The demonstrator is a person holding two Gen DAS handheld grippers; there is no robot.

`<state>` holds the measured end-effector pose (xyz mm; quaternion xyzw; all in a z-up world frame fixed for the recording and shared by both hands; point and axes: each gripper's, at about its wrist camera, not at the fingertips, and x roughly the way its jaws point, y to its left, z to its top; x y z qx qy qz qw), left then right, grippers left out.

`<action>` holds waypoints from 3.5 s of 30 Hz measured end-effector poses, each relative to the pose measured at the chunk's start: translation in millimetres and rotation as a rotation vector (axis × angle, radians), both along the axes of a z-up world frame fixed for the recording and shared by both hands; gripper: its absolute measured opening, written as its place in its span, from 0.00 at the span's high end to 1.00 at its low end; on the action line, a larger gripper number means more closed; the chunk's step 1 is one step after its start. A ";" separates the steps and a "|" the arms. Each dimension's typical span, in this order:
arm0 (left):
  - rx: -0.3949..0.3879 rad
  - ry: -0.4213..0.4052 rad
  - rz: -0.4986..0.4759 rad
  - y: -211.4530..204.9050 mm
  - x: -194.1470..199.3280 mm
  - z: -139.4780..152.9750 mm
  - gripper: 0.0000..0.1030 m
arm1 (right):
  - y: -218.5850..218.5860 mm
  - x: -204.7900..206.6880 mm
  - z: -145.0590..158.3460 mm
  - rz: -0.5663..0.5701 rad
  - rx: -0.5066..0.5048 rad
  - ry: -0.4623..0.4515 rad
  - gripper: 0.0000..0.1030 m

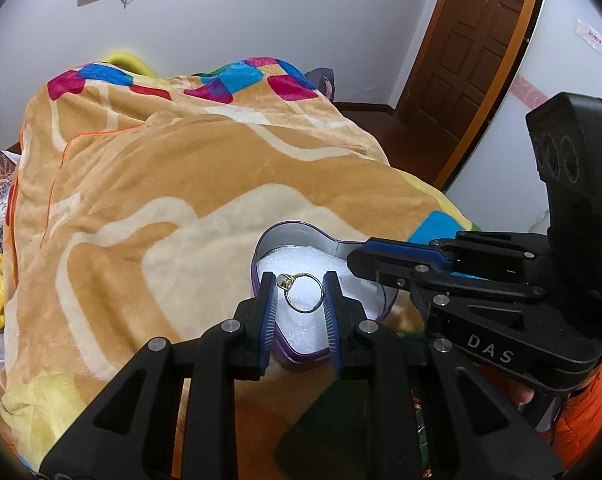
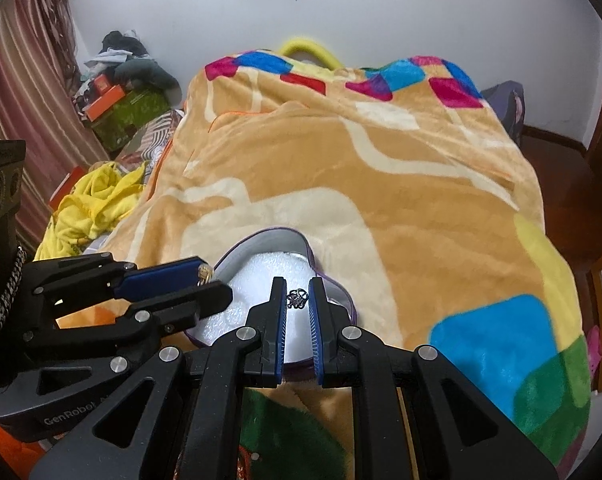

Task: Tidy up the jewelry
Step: 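Open the right tool over the tin while the left tool releases the gold ring inside, then move both tools back from the tin to the jewelry pile, then grasp an ornate silver ring with the right tool while the left tool grasps the red beaded bracelet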

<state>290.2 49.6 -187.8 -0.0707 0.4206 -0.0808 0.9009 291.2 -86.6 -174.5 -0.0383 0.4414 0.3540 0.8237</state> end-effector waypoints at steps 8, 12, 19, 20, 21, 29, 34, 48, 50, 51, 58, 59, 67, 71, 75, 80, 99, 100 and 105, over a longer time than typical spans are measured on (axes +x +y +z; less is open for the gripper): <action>0.009 -0.008 -0.001 -1.0 -4.9 5.4 0.78 | -4.0 -7.8 11.4 -0.016 -0.013 -0.039 0.79; 0.019 -0.022 0.008 -1.5 -11.7 13.5 0.78 | -8.3 -13.8 21.2 -0.027 -0.007 -0.063 0.79; 0.044 -0.070 0.027 -1.0 -34.7 37.4 0.70 | -15.0 -33.2 41.8 -0.043 -0.001 -0.122 0.79; 0.045 -0.075 0.029 -1.2 -37.7 40.4 0.70 | -16.4 -36.1 44.7 -0.047 0.001 -0.129 0.79; 0.045 -0.080 0.030 -0.9 -40.7 43.1 0.70 | -17.8 -38.5 47.2 -0.052 0.006 -0.134 0.79; 0.060 -0.112 0.052 -1.1 -70.6 65.0 0.69 | -30.4 -67.1 68.6 -0.087 0.026 -0.189 0.79; 0.066 -0.117 0.056 -2.6 -86.9 70.6 0.68 | -37.0 -83.7 76.0 -0.108 0.022 -0.220 0.79; 0.079 -0.013 0.017 -13.6 -130.1 35.5 0.68 | -51.8 -119.3 33.0 -0.130 -0.042 -0.142 0.78; 0.083 0.003 0.011 -16.7 -133.9 28.8 0.68 | -51.8 -122.2 23.1 -0.126 -0.053 -0.110 0.78; 0.081 0.010 0.007 -17.8 -135.8 25.6 0.68 | -51.7 -124.5 18.4 -0.123 -0.057 -0.095 0.78; 0.061 0.046 -0.017 -26.1 -146.2 7.5 0.68 | -52.1 -141.4 -3.6 -0.079 -0.068 -0.031 0.78; 0.059 0.050 -0.022 -27.3 -146.8 5.7 0.68 | -52.4 -142.5 -6.7 -0.079 -0.073 -0.026 0.78; 0.027 0.068 -0.058 -36.4 -145.1 -5.4 0.68 | -53.5 -135.7 -25.8 -0.091 -0.061 0.023 0.78; 0.018 0.067 -0.080 -42.1 -144.4 -6.4 0.70 | -49.4 -135.1 -30.9 -0.074 -0.041 0.028 0.78; 0.017 0.073 -0.093 -47.9 -140.7 -8.6 0.72 | -49.3 -136.9 -32.6 -0.064 -0.034 0.005 0.83; 0.015 0.073 -0.120 -58.4 -133.6 -10.7 0.72 | -59.1 -138.1 -28.0 -0.072 -0.020 -0.013 0.83; 0.005 0.130 -0.141 -78.2 -105.2 -37.1 0.92 | -91.3 -127.6 -15.0 -0.160 0.005 -0.021 0.83; 0.005 0.129 -0.136 -77.7 -105.0 -36.4 0.93 | -91.9 -126.9 -14.5 -0.160 0.008 -0.021 0.83; -0.007 0.107 -0.115 -73.2 -111.1 -28.2 0.94 | -92.6 -128.0 -9.7 -0.164 0.017 -0.026 0.83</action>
